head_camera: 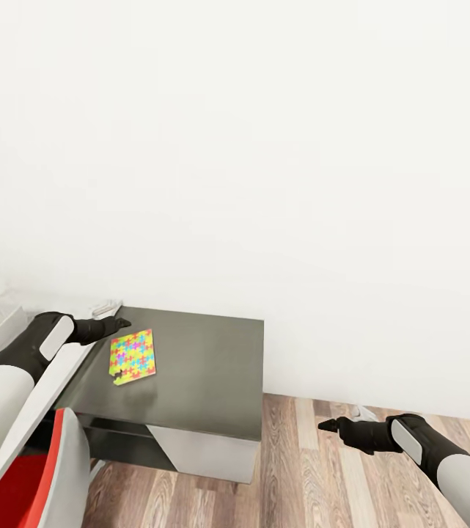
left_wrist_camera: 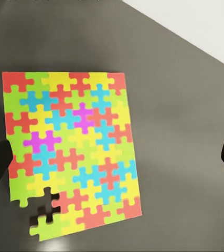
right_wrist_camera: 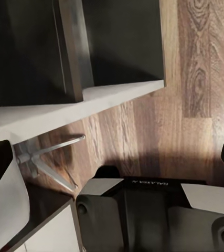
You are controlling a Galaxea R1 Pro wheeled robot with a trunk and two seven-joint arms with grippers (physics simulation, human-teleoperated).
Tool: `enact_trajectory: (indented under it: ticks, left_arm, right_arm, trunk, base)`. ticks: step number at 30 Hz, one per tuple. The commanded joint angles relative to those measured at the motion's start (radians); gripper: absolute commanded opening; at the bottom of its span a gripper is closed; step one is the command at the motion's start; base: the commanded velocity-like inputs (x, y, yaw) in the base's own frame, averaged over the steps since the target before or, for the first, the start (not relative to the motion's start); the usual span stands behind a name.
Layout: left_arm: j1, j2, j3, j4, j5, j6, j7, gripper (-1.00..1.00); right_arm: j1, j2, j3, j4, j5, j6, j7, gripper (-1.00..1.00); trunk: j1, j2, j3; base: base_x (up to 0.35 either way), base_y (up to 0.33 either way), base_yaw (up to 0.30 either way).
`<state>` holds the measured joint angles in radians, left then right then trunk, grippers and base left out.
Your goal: Put all the toys in the child's room - the three board games (two on the bed and one on the table), the two jigsaw puzzles on the table, and the tennis ball on the table - inside the toy box on the table in the child's room.
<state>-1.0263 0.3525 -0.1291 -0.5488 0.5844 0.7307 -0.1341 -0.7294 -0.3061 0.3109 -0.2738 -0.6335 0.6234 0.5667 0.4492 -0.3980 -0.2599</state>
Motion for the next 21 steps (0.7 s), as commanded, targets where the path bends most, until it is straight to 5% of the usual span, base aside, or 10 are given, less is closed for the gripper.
enact_trajectory:
  ticks: [1,21]
  left_arm:
    - [-0.001,0.001,-0.004,0.0,-0.004,0.002,-0.005,1.0]
    - [-0.001,0.0,-0.004,0.0,-0.004,0.001,-0.003,1.0]
  right_arm:
    - [-0.001,-0.001,0.004,-0.001,-0.003,0.004,0.002,1.0]
    - [-0.001,0.001,0.004,-0.001,-0.002,0.004,-0.011,1.0]
  trunk:
    - [0.001,-0.002,-0.004]
    - [0.001,-0.002,-0.036]
  base:
    - [0.139,0.008,0.0]
    - [0.064,0.021,0.0]
